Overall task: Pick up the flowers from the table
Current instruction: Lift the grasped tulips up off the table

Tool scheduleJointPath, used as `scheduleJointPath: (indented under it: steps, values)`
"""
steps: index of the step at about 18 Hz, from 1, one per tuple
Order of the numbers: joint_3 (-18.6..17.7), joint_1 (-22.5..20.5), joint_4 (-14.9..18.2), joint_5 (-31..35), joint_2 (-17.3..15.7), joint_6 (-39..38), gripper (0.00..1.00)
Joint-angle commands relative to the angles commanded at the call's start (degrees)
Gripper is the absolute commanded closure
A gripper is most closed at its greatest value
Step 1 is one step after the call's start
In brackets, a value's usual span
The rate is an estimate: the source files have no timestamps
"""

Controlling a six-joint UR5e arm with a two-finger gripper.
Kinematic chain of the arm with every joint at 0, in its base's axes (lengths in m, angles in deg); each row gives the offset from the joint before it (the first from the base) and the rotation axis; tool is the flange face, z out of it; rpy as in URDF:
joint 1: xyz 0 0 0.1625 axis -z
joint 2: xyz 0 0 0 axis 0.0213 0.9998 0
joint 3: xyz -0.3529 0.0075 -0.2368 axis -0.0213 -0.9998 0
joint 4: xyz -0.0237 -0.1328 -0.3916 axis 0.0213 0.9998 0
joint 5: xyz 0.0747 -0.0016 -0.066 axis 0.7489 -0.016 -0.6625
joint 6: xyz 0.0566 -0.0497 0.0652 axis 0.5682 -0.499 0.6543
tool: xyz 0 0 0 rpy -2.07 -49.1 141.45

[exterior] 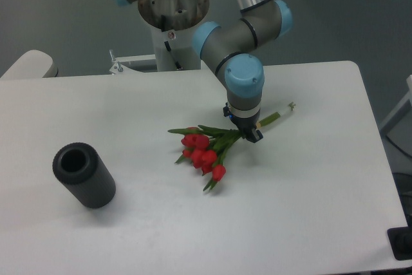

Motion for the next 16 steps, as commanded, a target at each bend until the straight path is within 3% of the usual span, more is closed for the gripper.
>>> scheduleJointPath:
  steps: [2,7,12,16]
  values:
    - [5.5,0.6,2.3,-7.4,-0.2,-0.4,0.85]
    - [14.9,-0.2,2.7,-24.0,1.4,-5.5,0.85]
    - [21.0,0.4,2.0,-35.2,5.4,-16.9,0.85]
    - [23.6,0.2,1.9,-40.5,6.8,-20.5,0.85]
